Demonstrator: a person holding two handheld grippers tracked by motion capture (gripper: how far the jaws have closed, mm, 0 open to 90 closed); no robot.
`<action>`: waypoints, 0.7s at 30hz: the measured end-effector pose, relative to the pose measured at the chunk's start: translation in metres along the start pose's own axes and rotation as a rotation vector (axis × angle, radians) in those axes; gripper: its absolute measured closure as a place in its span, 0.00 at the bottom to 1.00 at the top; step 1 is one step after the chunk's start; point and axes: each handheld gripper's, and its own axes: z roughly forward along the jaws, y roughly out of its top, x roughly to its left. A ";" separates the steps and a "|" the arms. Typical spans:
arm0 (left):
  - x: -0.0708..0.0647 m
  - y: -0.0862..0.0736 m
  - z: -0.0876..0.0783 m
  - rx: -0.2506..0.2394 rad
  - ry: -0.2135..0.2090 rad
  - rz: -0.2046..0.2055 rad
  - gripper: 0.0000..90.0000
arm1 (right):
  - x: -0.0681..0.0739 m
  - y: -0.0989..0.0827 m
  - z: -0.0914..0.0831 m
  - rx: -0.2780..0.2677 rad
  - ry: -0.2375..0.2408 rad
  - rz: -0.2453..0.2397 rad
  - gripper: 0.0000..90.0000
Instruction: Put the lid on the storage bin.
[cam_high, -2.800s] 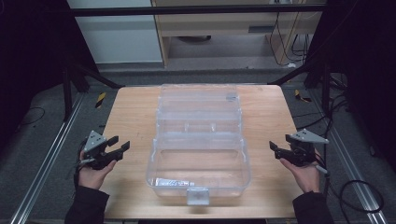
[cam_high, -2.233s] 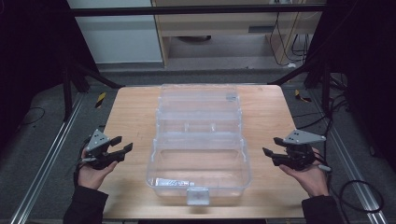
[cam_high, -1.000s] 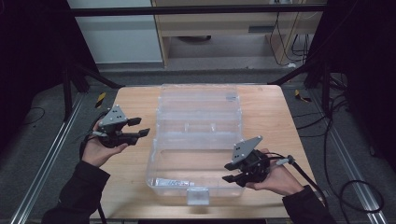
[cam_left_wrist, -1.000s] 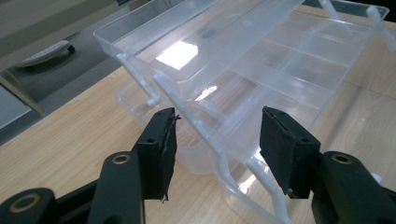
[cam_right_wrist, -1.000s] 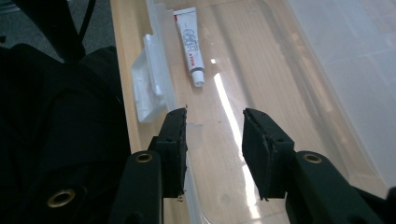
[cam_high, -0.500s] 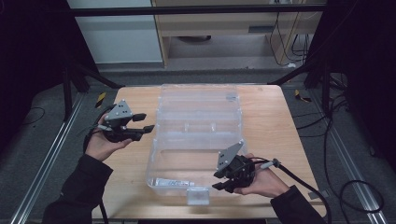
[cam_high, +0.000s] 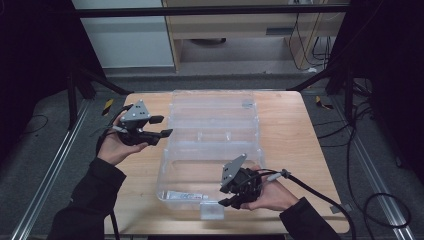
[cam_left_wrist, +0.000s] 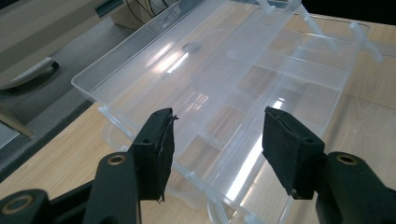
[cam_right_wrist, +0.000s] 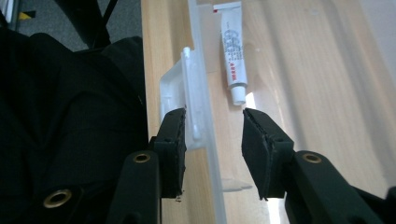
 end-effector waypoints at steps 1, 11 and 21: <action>0.001 0.003 0.002 0.002 -0.007 0.005 0.48 | 0.000 0.000 0.002 0.003 0.007 -0.002 0.66; 0.001 0.020 0.021 0.040 -0.043 0.070 0.45 | 0.003 -0.003 0.017 0.046 0.033 -0.010 0.64; -0.002 0.035 0.044 0.109 -0.098 0.171 0.46 | 0.005 -0.004 0.033 0.091 0.055 -0.009 0.66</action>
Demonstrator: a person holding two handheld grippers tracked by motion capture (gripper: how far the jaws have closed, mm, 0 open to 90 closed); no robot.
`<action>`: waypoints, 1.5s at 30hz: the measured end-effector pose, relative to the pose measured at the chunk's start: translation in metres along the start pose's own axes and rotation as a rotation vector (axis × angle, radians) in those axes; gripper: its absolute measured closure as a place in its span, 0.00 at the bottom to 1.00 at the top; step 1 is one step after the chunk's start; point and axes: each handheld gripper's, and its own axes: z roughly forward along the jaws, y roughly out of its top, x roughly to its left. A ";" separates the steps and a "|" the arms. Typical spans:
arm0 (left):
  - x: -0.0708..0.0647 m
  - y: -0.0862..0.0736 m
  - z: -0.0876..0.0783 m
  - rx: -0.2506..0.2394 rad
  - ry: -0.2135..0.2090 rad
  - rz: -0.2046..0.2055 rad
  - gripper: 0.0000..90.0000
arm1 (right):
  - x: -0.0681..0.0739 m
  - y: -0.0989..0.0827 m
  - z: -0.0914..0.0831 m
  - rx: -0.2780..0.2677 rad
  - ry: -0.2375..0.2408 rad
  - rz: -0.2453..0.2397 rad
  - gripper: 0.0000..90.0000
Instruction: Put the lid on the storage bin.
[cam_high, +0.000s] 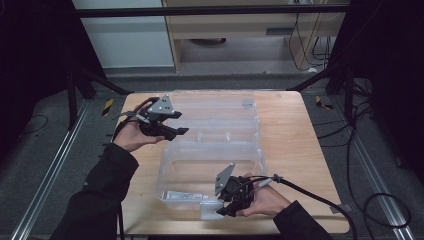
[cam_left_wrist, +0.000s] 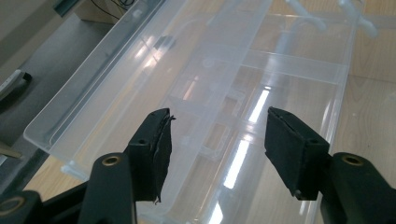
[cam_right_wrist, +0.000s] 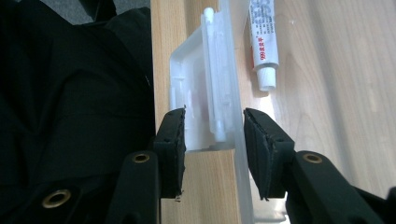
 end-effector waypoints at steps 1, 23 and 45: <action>0.000 0.002 0.002 0.004 -0.007 0.006 0.47 | -0.001 0.000 0.001 0.007 -0.001 -0.003 0.67; 0.012 0.013 0.017 0.063 -0.059 0.055 0.49 | -0.006 0.010 0.010 0.071 0.008 0.027 0.76; 0.014 0.016 0.035 0.142 -0.084 0.121 0.57 | -0.007 0.009 0.012 0.060 0.016 0.019 0.77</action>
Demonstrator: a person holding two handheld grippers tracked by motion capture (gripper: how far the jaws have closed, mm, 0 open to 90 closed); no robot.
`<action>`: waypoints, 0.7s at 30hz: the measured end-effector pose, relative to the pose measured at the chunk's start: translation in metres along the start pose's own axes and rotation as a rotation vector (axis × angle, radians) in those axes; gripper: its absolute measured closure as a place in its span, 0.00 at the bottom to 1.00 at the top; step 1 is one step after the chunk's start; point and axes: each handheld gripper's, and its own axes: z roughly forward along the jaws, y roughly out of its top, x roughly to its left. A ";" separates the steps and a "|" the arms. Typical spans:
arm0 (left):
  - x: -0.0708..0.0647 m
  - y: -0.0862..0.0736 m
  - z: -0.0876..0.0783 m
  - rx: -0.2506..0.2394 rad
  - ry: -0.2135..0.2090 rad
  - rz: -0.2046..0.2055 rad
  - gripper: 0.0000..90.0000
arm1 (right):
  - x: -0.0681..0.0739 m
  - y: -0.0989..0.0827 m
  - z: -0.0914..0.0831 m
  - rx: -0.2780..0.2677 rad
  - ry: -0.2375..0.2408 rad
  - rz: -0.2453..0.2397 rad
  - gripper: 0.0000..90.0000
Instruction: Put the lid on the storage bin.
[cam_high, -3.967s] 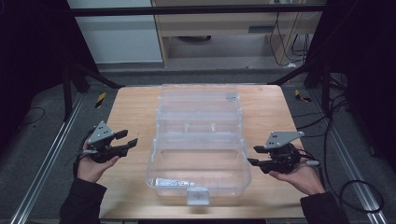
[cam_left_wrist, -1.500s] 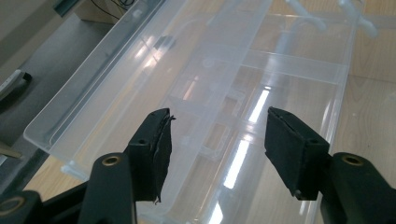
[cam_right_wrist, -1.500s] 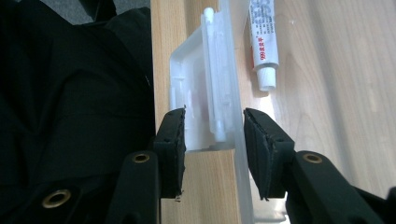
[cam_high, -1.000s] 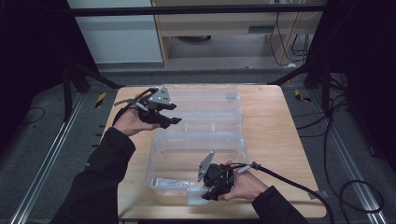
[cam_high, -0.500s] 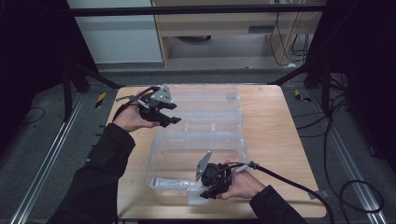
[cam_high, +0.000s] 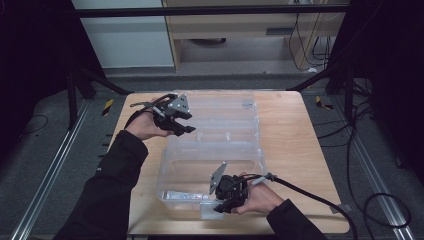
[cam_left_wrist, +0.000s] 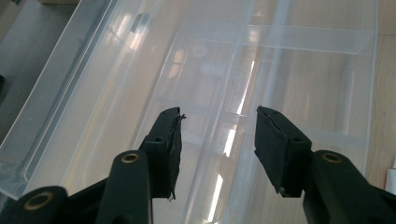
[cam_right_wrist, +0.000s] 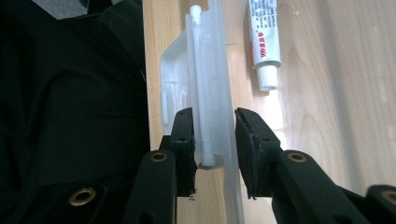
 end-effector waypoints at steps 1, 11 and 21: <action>0.000 0.000 0.000 0.000 0.000 0.000 0.58 | 0.000 0.000 0.000 0.000 0.000 0.000 0.77; 0.000 0.004 0.010 0.022 -0.025 0.035 0.69 | 0.000 0.000 0.000 -0.002 0.001 -0.003 0.77; 0.000 0.011 0.013 0.049 -0.030 0.065 0.79 | 0.000 0.000 0.000 -0.001 0.000 -0.003 0.77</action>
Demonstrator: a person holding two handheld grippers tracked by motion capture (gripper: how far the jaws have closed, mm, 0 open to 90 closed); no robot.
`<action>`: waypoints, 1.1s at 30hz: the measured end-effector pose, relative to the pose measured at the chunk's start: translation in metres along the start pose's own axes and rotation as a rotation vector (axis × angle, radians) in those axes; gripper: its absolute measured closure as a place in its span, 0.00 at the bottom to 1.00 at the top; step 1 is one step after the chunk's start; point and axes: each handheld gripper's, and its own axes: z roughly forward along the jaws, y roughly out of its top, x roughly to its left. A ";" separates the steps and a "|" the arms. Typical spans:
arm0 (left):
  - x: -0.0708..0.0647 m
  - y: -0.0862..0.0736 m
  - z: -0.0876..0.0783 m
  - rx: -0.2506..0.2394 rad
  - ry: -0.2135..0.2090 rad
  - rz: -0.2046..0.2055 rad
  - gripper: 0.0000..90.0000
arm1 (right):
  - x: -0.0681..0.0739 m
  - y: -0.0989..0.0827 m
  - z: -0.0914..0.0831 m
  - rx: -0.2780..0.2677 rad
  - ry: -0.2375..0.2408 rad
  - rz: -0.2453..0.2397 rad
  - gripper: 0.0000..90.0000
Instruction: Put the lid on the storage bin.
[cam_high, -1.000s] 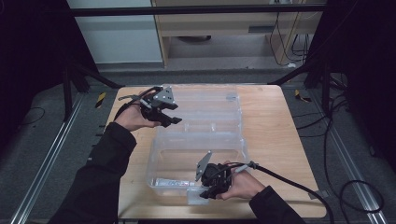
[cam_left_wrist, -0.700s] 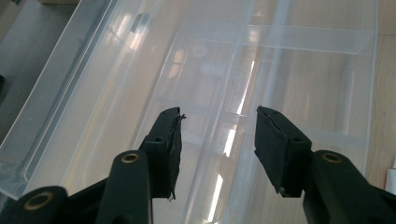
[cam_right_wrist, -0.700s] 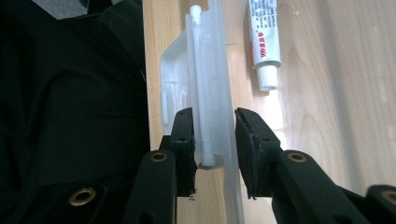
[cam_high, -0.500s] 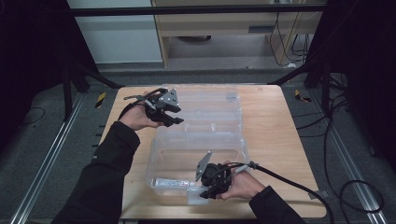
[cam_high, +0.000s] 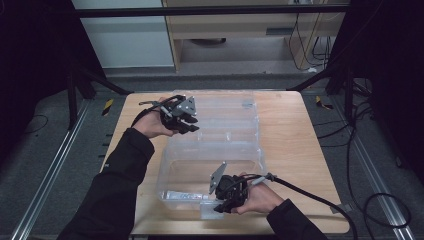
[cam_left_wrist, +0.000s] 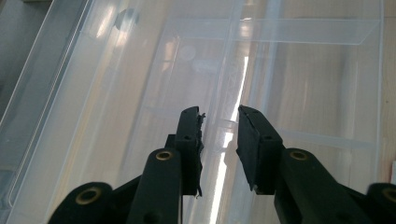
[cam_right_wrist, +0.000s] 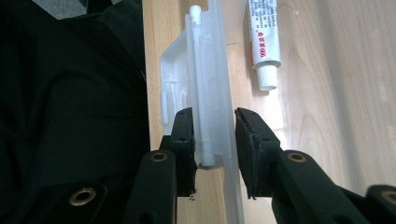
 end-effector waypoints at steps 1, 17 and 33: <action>0.000 0.000 0.000 0.005 0.000 0.003 0.79 | 0.000 0.000 0.000 0.000 0.002 0.001 0.77; 0.005 0.001 0.007 0.053 -0.003 0.022 0.85 | 0.000 0.000 0.000 0.000 0.000 0.003 0.77; 0.008 0.005 0.011 0.115 -0.027 0.084 0.93 | 0.000 0.000 -0.001 -0.008 -0.003 0.003 0.78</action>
